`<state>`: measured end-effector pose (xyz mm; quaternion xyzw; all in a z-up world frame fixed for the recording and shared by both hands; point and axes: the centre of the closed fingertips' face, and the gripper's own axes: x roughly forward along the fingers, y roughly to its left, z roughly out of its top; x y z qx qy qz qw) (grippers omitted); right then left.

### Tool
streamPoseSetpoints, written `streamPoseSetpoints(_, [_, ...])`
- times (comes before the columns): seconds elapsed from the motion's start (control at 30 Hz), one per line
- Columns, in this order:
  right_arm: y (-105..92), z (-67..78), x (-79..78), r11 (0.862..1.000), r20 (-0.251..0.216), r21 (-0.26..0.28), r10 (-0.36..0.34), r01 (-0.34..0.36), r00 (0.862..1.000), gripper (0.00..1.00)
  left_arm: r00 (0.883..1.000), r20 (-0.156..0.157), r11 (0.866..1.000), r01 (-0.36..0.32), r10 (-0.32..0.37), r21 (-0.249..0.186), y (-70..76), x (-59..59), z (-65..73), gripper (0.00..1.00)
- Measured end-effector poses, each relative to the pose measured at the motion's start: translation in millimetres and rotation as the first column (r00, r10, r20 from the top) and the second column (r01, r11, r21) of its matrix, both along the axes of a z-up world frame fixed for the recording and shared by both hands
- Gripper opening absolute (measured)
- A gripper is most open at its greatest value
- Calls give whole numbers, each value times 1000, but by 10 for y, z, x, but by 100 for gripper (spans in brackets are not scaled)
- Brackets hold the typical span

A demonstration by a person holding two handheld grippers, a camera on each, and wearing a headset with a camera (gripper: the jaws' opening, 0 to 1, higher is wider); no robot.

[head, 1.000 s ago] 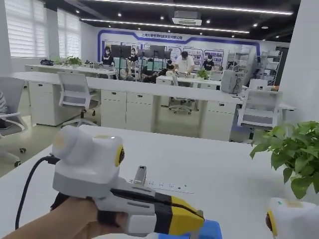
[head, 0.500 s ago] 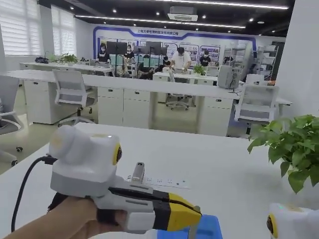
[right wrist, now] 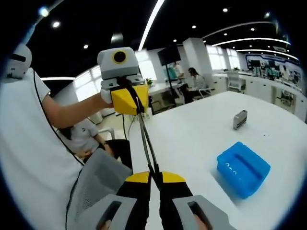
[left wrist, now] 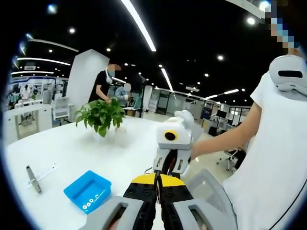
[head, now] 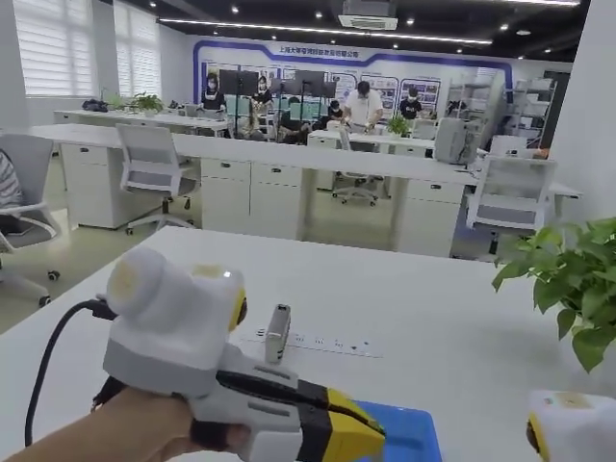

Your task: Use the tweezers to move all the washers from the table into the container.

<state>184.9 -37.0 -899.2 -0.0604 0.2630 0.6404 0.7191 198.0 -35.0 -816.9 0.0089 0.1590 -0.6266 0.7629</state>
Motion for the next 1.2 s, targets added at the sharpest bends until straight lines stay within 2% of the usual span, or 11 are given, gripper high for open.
streamPoseSetpoints(0.3, [-111, -163, 30, 987, 84, -154, 59, -45, 995, 2, 1000, 7, 992, 21, -22, 123, 39, -31, -222, 0])
streamPoseSetpoints(0.43, [-151, -239, 46, 979, 89, -195, 79, -60, 993, 2, 999, 14, 984, 28, -32, 177, 55, -49, -327, 0])
streamPoseSetpoints(0.53, [-173, -351, 44, 966, 97, -245, 109, -82, 989, 2, 998, 25, 965, 41, -49, 260, 81, -69, -488, 0])
streamPoseSetpoints(0.63, [-155, -488, 26, 952, 85, -285, 138, -108, 987, 2, 997, 24, 947, 59, -70, 315, 89, -95, -627, 0])
streamPoseSetpoints(0.77, [-144, -687, 22, 935, 59, -332, 155, -127, 986, 2, 994, 49, 885, 66, -100, 461, 170, -117, -908, 0])
streamPoseSetpoints(0.83, [-152, -791, -4, 919, 48, -366, 176, -147, 983, 2, 993, 48, 870, 73, -110, 488, 160, -162, -1021, 0])
streamPoseSetpoints(0.9, [-171, -895, -28, 892, 54, -418, 213, -171, 976, 1, 993, 41, 867, 79, -114, 492, 137, -195, -1081, 0])
streamPoseSetpoints(0.93, [-175, -949, -43, 876, 58, -445, 234, -185, 970, 1, 992, 45, 860, 78, -117, 504, 146, -194, -1121, 0])
streamPoseSetpoints(1.03, [-167, -1035, -40, 868, 57, -463, 235, -182, 970, 1, 989, 64, 815, 70, -131, 575, 216, -185, -1310, 0])
streamPoseSetpoints(1.13, [-227, -1143, 6, 853, 45, -492, 221, -171, 974, 2, 992, 62, 817, 57, -113, 573, 197, -172, -1472, 0])
streamPoseSetpoints(1.2, [-277, -1226, 13, 832, 37, -524, 236, -182, 971, 2, 994, 55, 822, 50, -99, 567, 183, -173, -1592, 0])
